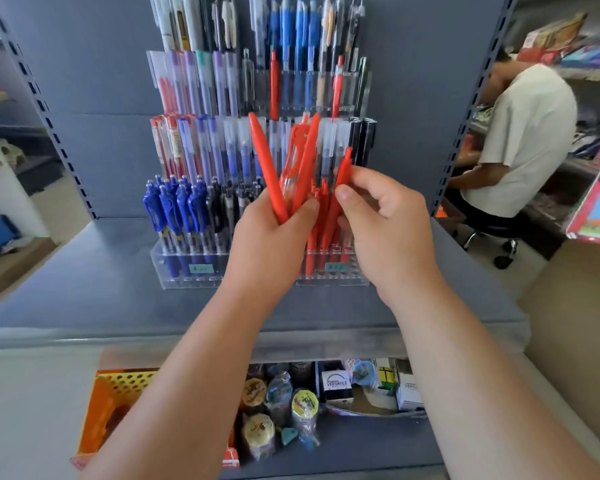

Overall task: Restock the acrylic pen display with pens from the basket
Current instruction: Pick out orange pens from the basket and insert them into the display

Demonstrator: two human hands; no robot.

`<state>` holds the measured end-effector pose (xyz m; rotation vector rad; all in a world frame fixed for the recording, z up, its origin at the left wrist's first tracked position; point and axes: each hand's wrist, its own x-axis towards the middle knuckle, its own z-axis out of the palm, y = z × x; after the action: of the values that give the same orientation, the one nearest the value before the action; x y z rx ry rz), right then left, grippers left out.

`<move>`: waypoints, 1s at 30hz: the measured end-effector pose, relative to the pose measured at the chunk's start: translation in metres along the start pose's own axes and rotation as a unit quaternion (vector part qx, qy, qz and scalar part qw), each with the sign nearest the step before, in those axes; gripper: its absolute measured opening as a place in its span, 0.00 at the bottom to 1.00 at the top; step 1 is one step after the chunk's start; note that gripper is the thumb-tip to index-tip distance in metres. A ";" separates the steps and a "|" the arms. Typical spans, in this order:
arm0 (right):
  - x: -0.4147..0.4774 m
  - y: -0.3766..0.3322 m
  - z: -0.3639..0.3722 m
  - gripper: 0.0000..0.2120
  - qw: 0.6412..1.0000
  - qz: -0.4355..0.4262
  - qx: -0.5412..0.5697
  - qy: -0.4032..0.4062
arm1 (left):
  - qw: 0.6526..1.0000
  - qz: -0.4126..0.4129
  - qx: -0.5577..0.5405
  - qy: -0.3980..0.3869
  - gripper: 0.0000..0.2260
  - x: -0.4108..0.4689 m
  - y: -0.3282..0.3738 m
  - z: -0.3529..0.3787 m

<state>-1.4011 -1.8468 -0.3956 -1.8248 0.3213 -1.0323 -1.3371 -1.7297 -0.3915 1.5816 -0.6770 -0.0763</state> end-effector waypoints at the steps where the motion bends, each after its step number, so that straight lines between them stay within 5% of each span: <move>1: 0.000 0.001 -0.001 0.13 1.000 -0.003 -0.006 0.008 | 1.000 0.003 -0.003 0.003 0.12 0.001 0.001 0.001; 9: -0.006 -0.001 0.008 0.12 0.998 -0.035 -0.050 0.026 | 0.999 0.023 -0.006 -0.037 0.08 -0.003 0.003 0.006; 14: -0.008 0.006 0.016 0.13 0.994 -0.032 -0.096 0.029 | 0.999 0.026 -0.003 -0.024 0.14 -0.001 0.003 0.000; 25: -0.004 0.005 0.028 0.07 0.986 0.019 -0.155 0.060 | 0.998 -0.007 -0.055 0.001 0.07 -0.003 -0.001 -0.007; 30: -0.007 0.010 0.026 0.05 0.981 0.028 -0.187 0.053 | 0.997 -0.018 -0.076 0.005 0.15 -0.001 -0.005 -0.010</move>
<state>-1.3832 -1.8312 -0.4115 -2.0817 0.6645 -1.0857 -1.3321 -1.7207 -0.3948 1.4478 -0.6202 -0.1443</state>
